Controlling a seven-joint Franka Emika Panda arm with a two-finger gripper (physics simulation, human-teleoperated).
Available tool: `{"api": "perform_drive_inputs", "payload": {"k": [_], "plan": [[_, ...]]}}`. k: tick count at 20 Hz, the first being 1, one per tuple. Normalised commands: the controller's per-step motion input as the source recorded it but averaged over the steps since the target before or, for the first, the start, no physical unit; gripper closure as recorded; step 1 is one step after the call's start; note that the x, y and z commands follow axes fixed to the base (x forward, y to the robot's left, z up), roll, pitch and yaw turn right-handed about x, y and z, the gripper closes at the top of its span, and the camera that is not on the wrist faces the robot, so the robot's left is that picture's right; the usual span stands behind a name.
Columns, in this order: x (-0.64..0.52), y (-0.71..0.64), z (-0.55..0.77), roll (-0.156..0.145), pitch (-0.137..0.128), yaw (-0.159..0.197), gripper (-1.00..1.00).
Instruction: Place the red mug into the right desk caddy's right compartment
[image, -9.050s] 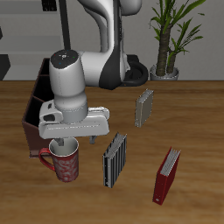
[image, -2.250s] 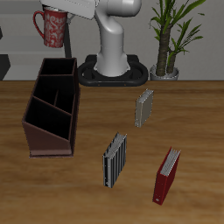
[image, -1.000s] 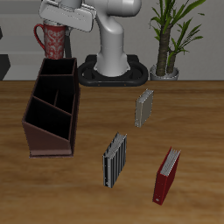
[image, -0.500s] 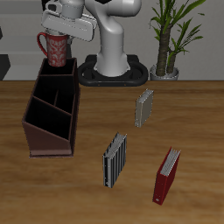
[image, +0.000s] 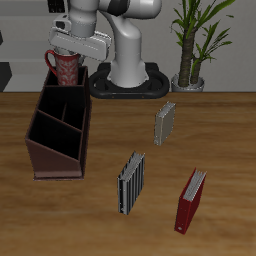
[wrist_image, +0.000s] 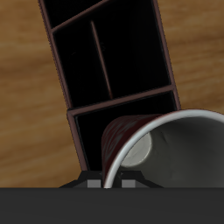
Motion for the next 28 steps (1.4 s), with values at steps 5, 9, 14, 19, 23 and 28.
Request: {"api": "perform_drive_inputs", "payload": {"k": [5, 9, 14, 19, 23, 28], "plan": [[0.13, 0.04, -0.48, 0.004, 0.09, -0.049, 1.0], [0.0, -0.05, -0.47, 0.024, 0.101, -0.089, 1.0], [-0.08, 0.03, -0.3, 0.021, 0.047, -0.056, 1.0], [-0.06, 0.02, -0.18, 0.024, 0.051, -0.075, 1.0], [0.02, 0.14, -0.22, 0.022, 0.039, -0.028, 1.0], [0.09, 0.16, -0.24, 0.086, 0.114, -0.067, -1.0]]}}
